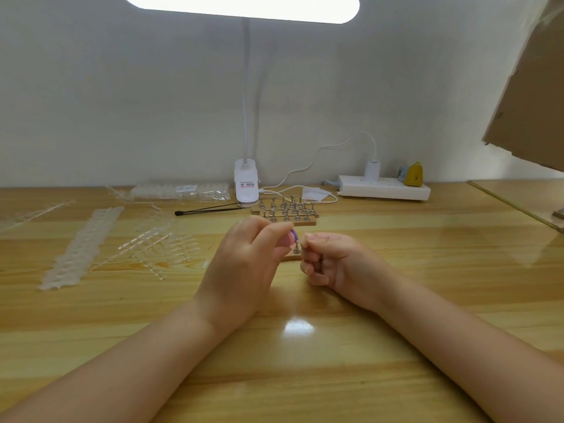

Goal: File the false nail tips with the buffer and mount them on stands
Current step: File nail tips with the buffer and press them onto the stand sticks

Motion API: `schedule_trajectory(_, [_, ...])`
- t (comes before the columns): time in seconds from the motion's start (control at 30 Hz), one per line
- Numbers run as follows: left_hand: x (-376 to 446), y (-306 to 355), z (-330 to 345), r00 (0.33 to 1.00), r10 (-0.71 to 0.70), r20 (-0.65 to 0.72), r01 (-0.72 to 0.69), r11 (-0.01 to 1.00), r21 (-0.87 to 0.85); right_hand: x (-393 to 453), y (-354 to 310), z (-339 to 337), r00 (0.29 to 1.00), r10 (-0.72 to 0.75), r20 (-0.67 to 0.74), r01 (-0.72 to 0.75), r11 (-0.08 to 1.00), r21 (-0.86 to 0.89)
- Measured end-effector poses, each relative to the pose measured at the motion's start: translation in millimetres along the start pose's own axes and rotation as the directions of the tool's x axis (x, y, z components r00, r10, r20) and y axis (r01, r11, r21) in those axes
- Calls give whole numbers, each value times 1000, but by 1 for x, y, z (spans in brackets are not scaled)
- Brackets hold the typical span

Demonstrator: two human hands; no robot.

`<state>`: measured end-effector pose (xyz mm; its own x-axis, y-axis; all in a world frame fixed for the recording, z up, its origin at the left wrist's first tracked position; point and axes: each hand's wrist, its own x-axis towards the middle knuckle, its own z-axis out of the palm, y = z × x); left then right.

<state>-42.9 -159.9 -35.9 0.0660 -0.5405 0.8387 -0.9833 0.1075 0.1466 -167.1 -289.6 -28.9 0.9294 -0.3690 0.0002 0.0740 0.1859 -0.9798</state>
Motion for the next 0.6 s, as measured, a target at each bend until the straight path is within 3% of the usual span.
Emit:
schedule_trajectory(0.17, [-2,3,0,982,186,20,-186,982,17,1,4,1,999,-35,-3,35,999,-26])
schedule_trajectory(0.37, [-2,0,-2,997,60,49,-64,993,100,2,3,0,998,-11,-64,15,998,54])
schedule_trajectory(0.53, [-3,4,-2,973,227,42,-228,973,22,2,5,0,998,-43,-54,44,999,10])
schedule_trajectory(0.6, [-4,3,-1,976,206,66,-210,976,60,3,4,0,999,-27,-26,27,1000,-5])
